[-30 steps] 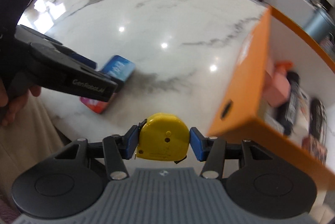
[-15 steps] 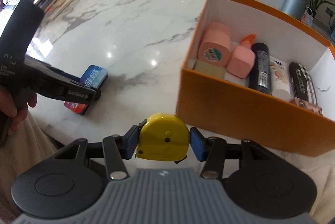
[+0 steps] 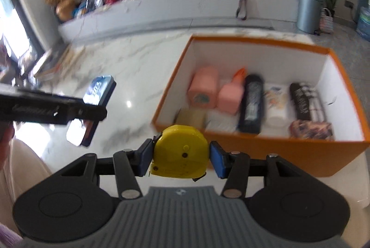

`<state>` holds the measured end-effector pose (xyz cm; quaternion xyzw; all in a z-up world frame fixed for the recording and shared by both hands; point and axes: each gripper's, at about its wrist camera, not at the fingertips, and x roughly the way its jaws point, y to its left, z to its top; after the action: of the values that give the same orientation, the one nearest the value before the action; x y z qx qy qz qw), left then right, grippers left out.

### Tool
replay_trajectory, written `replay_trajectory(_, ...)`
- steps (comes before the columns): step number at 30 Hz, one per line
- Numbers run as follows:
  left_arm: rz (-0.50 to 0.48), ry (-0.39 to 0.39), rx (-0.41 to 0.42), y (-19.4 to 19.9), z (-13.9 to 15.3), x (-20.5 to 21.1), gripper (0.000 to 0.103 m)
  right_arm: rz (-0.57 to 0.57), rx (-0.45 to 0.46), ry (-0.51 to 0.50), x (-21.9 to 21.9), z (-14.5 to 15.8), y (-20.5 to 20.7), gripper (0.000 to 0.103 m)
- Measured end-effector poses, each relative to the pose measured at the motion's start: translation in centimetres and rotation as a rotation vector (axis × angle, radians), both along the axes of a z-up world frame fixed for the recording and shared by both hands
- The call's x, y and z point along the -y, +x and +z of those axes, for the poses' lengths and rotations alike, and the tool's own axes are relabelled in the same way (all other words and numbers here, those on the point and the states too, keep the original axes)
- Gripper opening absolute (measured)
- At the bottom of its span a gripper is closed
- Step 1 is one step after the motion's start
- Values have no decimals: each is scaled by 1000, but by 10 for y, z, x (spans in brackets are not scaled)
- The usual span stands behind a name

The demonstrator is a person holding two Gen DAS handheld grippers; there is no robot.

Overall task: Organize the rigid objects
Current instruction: 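Lift the tin and tape measure and carry them over the orange box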

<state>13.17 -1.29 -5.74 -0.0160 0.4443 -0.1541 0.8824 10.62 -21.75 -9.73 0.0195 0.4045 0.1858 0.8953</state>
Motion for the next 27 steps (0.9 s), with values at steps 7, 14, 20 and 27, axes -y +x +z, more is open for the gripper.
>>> replay_trajectory(7,-254,6,12,39,22,84,52,-164,59,34,77,35,31,54)
replay_trajectory(14,-339,-37,-117,97,-11,153,52,-288,37,32,134,35,66,54)
replay_trajectory(20,-252,-54,-330,133,-67,175,51,-307,-3,27,150,16,91,54)
replay_trajectory(27,-134,-31,-496,151,-108,185,52,-296,-39,33,160,0,113,53)
